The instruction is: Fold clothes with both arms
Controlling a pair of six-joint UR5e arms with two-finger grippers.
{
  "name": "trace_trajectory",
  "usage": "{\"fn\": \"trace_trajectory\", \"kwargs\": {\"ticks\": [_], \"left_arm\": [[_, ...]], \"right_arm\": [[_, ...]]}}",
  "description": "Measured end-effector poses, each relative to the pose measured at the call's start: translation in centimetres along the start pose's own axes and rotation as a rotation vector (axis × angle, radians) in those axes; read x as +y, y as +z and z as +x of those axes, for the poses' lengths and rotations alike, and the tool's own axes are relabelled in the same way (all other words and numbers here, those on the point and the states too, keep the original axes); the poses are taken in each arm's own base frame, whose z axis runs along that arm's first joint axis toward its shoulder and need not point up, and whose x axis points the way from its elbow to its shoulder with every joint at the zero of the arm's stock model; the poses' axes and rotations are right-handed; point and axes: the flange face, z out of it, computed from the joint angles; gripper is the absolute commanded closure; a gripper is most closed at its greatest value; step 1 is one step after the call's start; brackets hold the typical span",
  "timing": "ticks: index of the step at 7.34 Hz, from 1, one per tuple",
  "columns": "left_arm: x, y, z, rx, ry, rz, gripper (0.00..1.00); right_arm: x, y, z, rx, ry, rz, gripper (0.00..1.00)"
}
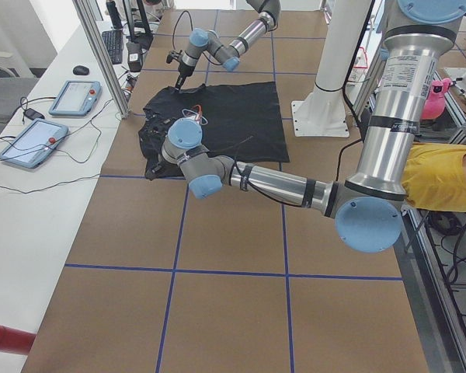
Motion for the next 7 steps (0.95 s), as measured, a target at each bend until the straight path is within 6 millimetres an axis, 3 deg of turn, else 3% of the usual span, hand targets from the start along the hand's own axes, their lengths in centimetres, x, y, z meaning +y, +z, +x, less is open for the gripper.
{"fn": "trace_trajectory", "kwargs": {"ticks": [1,3,5,7], "left_arm": [[0.0,0.0,0.0,0.000,-0.001,-0.001,0.00],[0.0,0.1,-0.1,0.000,-0.002,-0.002,0.00],[-1.2,1.4,0.1,0.010,0.004,-0.005,0.00],[-5.5,5.0,1.0,-0.005,-0.017,0.007,0.00]], "right_arm": [[0.9,0.5,-0.4,0.009,-0.006,0.005,0.01],[1.6,0.8,-1.2,0.020,-0.006,0.031,0.00],[-0.1,0.0,-1.4,0.038,0.014,-0.036,0.00],[-3.4,-1.1,0.4,0.056,0.002,-0.162,0.00]]}}
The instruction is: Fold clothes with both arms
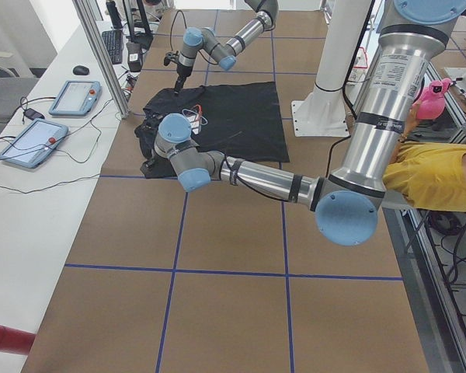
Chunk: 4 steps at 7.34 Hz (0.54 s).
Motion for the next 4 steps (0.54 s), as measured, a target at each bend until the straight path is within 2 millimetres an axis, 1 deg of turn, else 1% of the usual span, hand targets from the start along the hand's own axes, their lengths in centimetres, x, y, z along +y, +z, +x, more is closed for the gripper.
{"fn": "trace_trajectory", "kwargs": {"ticks": [1,2,3,4], "left_arm": [[-2.7,2.0,1.3,-0.023,-0.051,0.023,0.00],[-4.8,4.4,3.2,-0.037,-0.112,0.050,0.00],[-5.7,7.1,5.0,-0.050,-0.155,0.072,0.00],[-6.3,9.9,6.0,-0.069,-0.178,0.080,0.00]], "right_arm": [[-1.7,-0.8,1.8,-0.006,-0.013,-0.032,0.00],[-3.7,-1.7,5.0,-0.014,-0.016,-0.056,0.00],[-4.7,-2.4,9.4,-0.018,-0.045,-0.067,0.00],[-5.0,-3.3,15.0,-0.019,-0.100,-0.074,0.00]]}}
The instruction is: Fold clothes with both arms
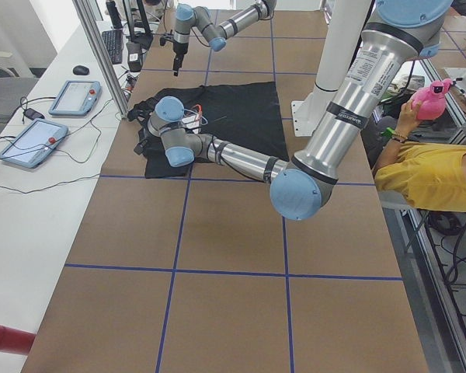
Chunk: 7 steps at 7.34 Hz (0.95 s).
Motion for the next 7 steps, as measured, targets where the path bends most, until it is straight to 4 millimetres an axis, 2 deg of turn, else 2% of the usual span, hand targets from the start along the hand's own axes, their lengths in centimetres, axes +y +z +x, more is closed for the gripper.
{"fn": "trace_trajectory", "kwargs": {"ticks": [1,3,4,5,6,7], "left_arm": [[-0.2,2.8,0.4,-0.017,-0.011,-0.006,0.00],[1.1,8.0,-0.2,-0.066,-0.025,0.007,0.00],[2.0,10.1,0.2,-0.100,-0.050,0.017,0.04],[2.9,11.8,0.4,-0.132,-0.071,0.018,0.12],[3.9,13.1,0.1,-0.151,-0.096,0.017,0.22],[5.1,14.5,-0.1,-0.156,-0.143,0.026,0.27]], "right_arm": [[0.8,-1.2,5.4,-0.003,-0.047,-0.009,0.00],[3.9,-3.3,13.7,-0.006,-0.120,-0.019,0.00],[5.1,-4.1,16.3,-0.003,-0.141,-0.020,0.00],[5.8,-4.4,17.6,-0.001,-0.149,-0.022,0.00],[6.1,-4.6,18.1,0.001,-0.151,-0.022,0.00],[6.2,-4.6,18.3,0.003,-0.152,-0.022,0.00]]}}
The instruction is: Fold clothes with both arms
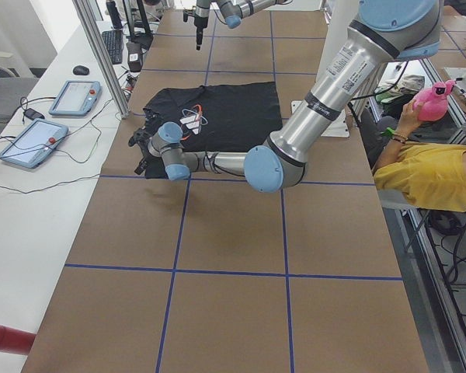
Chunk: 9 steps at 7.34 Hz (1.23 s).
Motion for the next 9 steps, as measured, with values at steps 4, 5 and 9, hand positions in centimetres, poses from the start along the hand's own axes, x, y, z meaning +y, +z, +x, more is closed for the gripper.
{"fn": "trace_trajectory", "kwargs": {"ticks": [4,5,9], "left_arm": [[2.3,1.4,0.4,-0.006,-0.134,0.047,0.31],[2.5,1.6,0.1,-0.011,-0.137,0.047,0.33],[3.1,1.9,-0.3,-0.022,-0.141,0.037,0.47]], "right_arm": [[0.0,0.0,-0.1,0.001,-0.003,0.002,0.00],[-0.1,0.0,-0.1,0.001,-0.003,0.003,0.00],[-0.1,0.0,-0.2,0.002,-0.004,0.004,0.00]]}}
